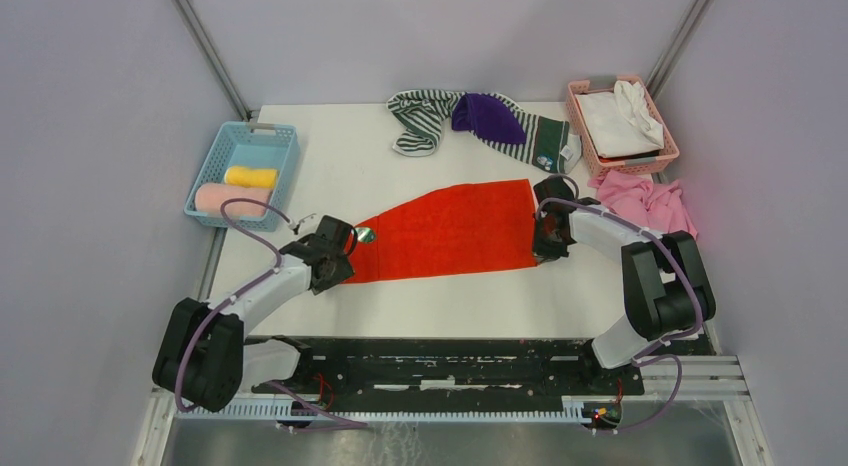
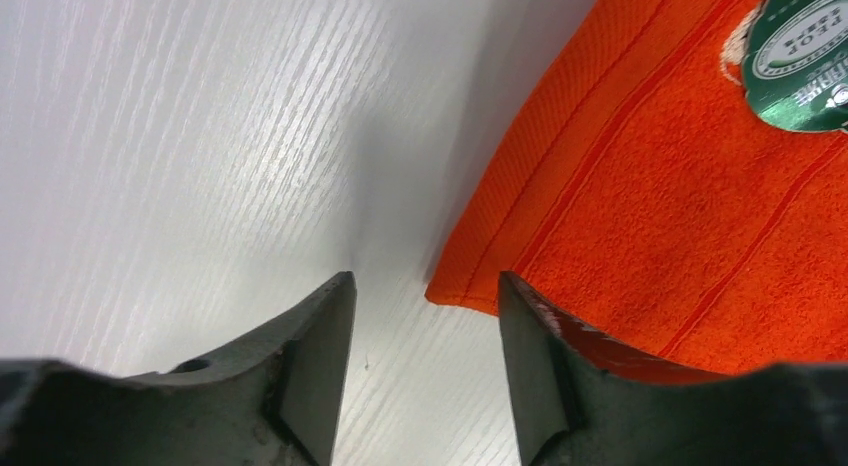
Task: Roll the towels
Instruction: Flatten out the towel at the center of the board.
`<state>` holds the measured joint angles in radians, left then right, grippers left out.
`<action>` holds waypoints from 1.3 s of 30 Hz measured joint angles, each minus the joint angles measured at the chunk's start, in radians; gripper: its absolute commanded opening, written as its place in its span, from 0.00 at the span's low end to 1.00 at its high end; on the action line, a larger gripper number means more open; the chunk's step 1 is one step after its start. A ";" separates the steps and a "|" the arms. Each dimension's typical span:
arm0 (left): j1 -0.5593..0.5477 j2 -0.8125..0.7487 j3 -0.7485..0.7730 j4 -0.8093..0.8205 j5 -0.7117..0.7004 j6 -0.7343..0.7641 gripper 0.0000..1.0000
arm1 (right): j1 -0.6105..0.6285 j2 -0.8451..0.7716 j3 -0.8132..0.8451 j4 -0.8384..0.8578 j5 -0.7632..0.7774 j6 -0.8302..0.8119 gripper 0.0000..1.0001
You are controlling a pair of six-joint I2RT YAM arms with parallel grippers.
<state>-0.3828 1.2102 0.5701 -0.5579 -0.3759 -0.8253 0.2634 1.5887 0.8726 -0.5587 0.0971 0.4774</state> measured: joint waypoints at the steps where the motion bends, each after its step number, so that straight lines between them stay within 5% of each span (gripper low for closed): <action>1: 0.000 0.005 0.004 0.004 0.000 0.000 0.55 | 0.000 0.000 0.000 0.000 -0.002 -0.001 0.01; 7: 0.000 0.076 0.024 0.028 0.003 0.002 0.38 | -0.002 -0.004 -0.004 0.004 -0.009 -0.004 0.00; 12: 0.001 0.087 0.027 0.055 0.011 0.002 0.03 | -0.003 -0.011 -0.006 -0.001 -0.013 -0.004 0.00; 18: 0.001 0.023 0.067 -0.024 0.010 0.004 0.03 | -0.002 -0.098 0.006 -0.083 -0.008 -0.008 0.00; 29: 0.001 -0.420 0.458 -0.276 -0.043 0.005 0.04 | -0.002 -0.550 0.248 -0.366 0.007 -0.037 0.00; 39: -0.005 -0.508 0.597 -0.406 0.009 0.010 0.05 | 0.002 -0.756 0.478 -0.571 -0.049 -0.042 0.00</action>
<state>-0.3878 0.7021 1.1671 -0.9634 -0.3672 -0.8154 0.2649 0.8322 1.3502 -1.1294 0.0483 0.4355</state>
